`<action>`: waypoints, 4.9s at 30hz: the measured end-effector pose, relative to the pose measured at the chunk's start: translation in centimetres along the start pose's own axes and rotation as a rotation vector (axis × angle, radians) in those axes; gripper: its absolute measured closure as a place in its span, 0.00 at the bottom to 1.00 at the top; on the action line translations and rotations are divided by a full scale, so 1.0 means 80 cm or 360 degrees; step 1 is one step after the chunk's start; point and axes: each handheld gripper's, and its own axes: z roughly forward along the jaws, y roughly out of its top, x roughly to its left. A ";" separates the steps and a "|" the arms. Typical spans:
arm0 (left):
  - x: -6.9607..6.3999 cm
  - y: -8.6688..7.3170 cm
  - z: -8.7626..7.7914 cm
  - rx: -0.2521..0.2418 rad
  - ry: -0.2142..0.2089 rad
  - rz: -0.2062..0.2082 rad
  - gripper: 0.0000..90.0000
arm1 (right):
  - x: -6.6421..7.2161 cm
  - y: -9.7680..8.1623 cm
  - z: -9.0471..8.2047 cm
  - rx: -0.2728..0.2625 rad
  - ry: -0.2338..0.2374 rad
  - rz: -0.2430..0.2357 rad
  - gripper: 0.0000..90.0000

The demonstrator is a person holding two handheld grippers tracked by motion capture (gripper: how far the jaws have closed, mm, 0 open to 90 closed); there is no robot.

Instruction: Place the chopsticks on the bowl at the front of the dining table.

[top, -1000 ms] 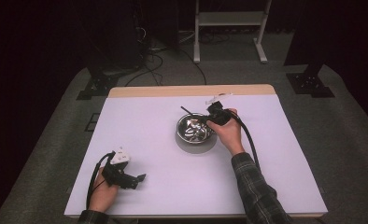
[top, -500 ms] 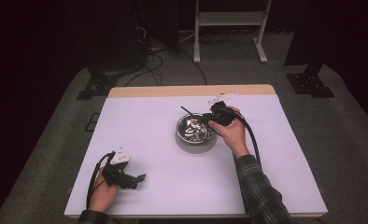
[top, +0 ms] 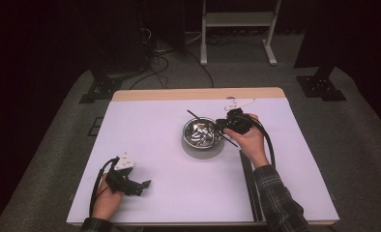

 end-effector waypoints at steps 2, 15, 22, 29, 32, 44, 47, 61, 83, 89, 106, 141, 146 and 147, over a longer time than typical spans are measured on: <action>0.000 0.000 0.000 0.0000 0.0000 0.0000 0.00 | 0.000 -0.002 -0.007 -0.0008 -0.0004 0.0000 0.77; 0.000 0.000 0.000 0.0000 -0.0002 -0.0003 0.00 | -0.012 -0.022 -0.044 -0.0026 -0.0078 0.0023 0.76; 0.000 0.000 0.000 0.0001 0.0000 0.0001 0.00 | -0.018 -0.040 -0.058 -0.0018 -0.0117 0.0042 0.76; 0.000 0.000 0.000 -0.0005 -0.0001 -0.0006 0.00 | -0.023 -0.057 -0.073 -0.0027 -0.0151 0.0073 0.76; 0.000 0.000 0.000 -0.0005 -0.0001 -0.0006 0.00 | -0.024 -0.064 -0.076 -0.0031 -0.0165 0.0078 0.76; 0.000 0.000 0.000 -0.0004 -0.0001 -0.0006 0.00 | -0.030 -0.094 -0.087 -0.0002 -0.0197 0.0128 0.75; 0.000 0.000 0.000 -0.0002 -0.0001 -0.0003 0.00 | -0.033 -0.102 -0.090 0.0007 -0.0202 0.0152 0.75; 0.000 0.000 0.000 -0.0004 0.0000 -0.0004 0.00 | -0.044 -0.141 -0.083 0.0112 -0.0239 0.0226 0.74; 0.000 0.000 0.000 -0.0003 -0.0002 -0.0006 0.00 | -0.042 -0.149 -0.057 0.0192 -0.0218 0.0231 0.73; 0.000 0.000 0.000 -0.0003 -0.0002 -0.0006 0.00 | -0.043 -0.149 -0.057 0.0201 -0.0229 0.0222 0.73; 0.000 0.000 0.000 -0.0004 -0.0001 -0.0005 0.00 | -0.038 -0.154 -0.060 0.0227 -0.0247 0.0219 0.72; 0.000 0.000 0.000 -0.0002 0.0000 -0.0003 0.00 | 0.004 -0.183 -0.093 0.0235 -0.0201 0.0191 0.72; 0.000 0.000 0.000 -0.0002 0.0000 -0.0002 0.00 | 0.012 -0.188 -0.099 0.0239 -0.0192 0.0185 0.71; 0.000 0.000 0.000 -0.0002 0.0000 -0.0002 0.00 | 0.014 -0.189 -0.100 0.0241 -0.0193 0.0180 0.71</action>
